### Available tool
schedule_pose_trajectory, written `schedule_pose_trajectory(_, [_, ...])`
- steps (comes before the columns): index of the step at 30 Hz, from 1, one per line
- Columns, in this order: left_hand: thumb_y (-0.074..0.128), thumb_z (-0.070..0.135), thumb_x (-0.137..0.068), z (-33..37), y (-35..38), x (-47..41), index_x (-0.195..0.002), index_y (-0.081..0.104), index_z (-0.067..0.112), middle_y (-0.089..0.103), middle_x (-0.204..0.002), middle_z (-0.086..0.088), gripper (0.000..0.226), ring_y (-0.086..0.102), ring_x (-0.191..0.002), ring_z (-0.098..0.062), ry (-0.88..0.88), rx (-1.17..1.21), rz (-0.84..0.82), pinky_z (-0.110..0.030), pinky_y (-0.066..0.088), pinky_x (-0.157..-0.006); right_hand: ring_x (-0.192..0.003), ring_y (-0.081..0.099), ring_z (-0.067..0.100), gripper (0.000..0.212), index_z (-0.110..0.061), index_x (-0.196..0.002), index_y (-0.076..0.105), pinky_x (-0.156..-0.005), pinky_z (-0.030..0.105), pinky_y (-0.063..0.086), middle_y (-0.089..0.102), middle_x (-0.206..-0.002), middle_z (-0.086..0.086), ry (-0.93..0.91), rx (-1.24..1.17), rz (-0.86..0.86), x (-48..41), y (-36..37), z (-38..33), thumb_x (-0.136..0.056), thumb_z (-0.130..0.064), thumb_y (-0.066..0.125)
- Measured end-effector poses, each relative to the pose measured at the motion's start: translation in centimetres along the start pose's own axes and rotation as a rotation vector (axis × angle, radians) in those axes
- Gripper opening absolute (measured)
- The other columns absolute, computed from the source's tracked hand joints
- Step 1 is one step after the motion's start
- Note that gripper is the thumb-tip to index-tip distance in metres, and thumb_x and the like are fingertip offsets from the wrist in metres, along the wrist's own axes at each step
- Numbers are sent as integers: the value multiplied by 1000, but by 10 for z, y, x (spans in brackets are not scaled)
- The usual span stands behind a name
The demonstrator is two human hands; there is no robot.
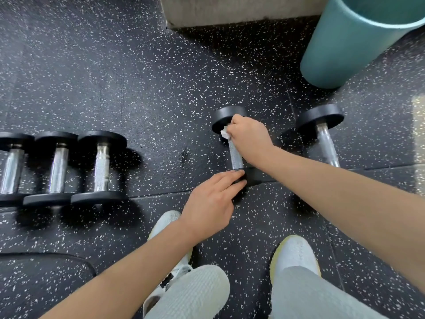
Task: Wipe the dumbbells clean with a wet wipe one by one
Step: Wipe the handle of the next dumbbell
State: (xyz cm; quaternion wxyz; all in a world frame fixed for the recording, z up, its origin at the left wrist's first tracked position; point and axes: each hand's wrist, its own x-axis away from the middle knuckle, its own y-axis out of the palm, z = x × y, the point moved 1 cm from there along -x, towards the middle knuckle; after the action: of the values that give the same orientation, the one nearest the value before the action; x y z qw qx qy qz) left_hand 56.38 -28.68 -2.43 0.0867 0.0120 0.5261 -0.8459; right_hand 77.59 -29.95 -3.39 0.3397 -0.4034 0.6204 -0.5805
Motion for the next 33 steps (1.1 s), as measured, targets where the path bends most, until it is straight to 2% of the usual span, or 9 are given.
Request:
schedule_pose_trajectory(3, [61,-4,-84,1,-1,-1,-134,69,9,60,-148,-3,53,56,-135,-19,2,14,8,-25,34,-121,-55,52,24,25,-12,-69,64,-45,25,23,54,-72,4,-39,46,90,6,8,0,-63,5,81])
schedule_pose_trajectory(6, [62,-5,-84,0,-2,0,-134,69,9,60,-149,-2,53,55,-137,-17,5,23,10,-23,31,-123,-53,53,21,32,-16,-72,66,-38,24,31,53,-71,3,-98,101,90,21,8,2,-57,5,85])
schedule_pose_trajectory(8, [62,-4,-84,-1,-3,0,-134,70,10,59,-150,-2,53,54,-139,-15,4,28,19,-22,29,-123,-56,56,20,30,-18,-74,66,-39,25,38,54,-74,2,-121,134,36,25,6,2,-62,2,84])
schedule_pose_trajectory(11, [61,-2,-85,1,-3,2,-136,68,10,57,-153,0,53,52,-141,-12,-9,36,15,-20,29,-123,-68,59,24,17,-15,-77,67,-48,30,35,58,-84,5,-90,157,16,12,3,0,-76,1,73])
schedule_pose_trajectory(15, [59,1,-87,2,0,2,-140,64,9,53,-155,-2,54,48,-144,-14,1,27,-23,-17,25,-123,-80,61,31,18,-8,-88,68,-56,34,34,61,-92,11,-37,83,13,-8,-3,-2,-82,8,60])
schedule_pose_trajectory(20, [58,5,-91,0,3,2,-145,60,10,51,-152,-3,54,51,-139,-18,2,29,-52,-25,39,-116,-75,57,24,17,-16,-82,68,-51,32,38,56,-89,4,-65,108,1,11,9,3,-82,1,68])
schedule_pose_trajectory(26, [58,3,-90,2,5,-6,-143,59,3,54,-148,-7,53,46,-142,-23,64,9,-50,-29,31,-124,-78,59,22,12,-19,-90,71,-56,31,38,56,-96,1,-91,119,-29,2,7,15,-89,-8,66])
schedule_pose_trajectory(29, [58,4,-89,1,7,-8,-143,60,4,56,-146,-6,54,47,-140,-25,96,-16,-56,-36,32,-123,-70,59,23,13,-19,-84,71,-54,30,34,55,-88,1,-33,108,12,-11,3,19,-87,-7,67])
schedule_pose_trajectory(33, [56,8,-92,-4,8,-4,-146,59,12,54,-151,2,54,46,-141,-23,58,-22,-57,-42,37,-118,-64,56,21,10,-17,-78,71,-48,27,29,55,-80,1,-95,68,65,15,6,19,-81,-9,73])
